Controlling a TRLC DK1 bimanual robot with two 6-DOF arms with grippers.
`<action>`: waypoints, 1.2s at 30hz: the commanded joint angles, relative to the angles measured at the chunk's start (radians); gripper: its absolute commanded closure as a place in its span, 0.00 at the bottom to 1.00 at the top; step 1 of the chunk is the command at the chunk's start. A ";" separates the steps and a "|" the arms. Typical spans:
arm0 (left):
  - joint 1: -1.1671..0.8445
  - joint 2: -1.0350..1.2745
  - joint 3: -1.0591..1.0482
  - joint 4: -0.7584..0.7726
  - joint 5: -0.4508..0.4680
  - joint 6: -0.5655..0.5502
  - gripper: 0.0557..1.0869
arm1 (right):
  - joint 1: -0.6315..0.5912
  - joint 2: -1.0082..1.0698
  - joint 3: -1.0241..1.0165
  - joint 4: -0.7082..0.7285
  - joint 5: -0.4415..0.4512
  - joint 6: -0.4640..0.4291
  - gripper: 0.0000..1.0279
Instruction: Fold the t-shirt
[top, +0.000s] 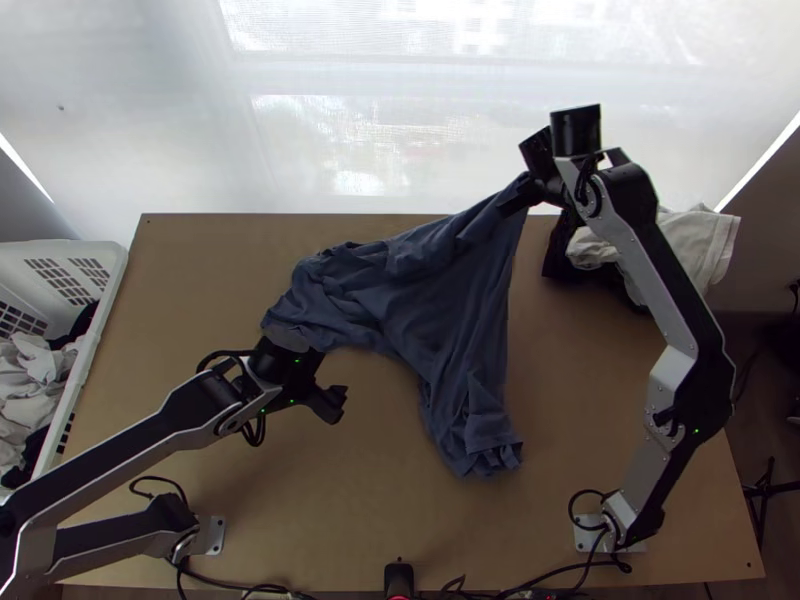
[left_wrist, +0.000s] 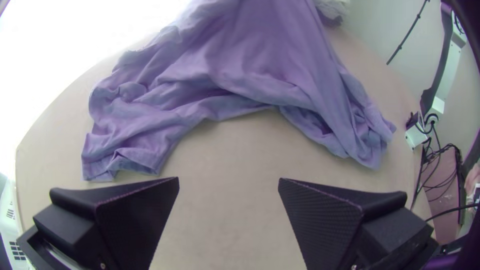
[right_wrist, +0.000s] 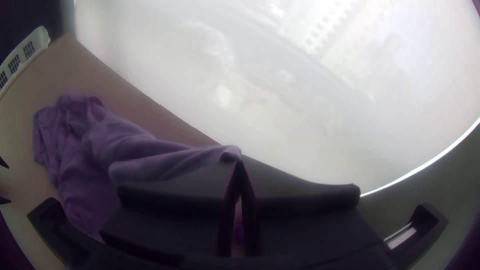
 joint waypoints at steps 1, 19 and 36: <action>-0.074 0.097 0.086 -0.012 0.027 -0.001 0.06 | -0.174 -0.067 -0.138 0.044 -0.003 -0.018 0.97; -0.168 0.533 0.480 -0.124 0.188 -0.058 0.06 | -0.378 -0.230 -0.419 0.170 -0.011 -0.029 0.97; -0.214 0.714 0.612 -0.084 0.178 -0.038 0.06 | -0.332 -0.300 -0.512 0.217 -0.018 -0.017 0.97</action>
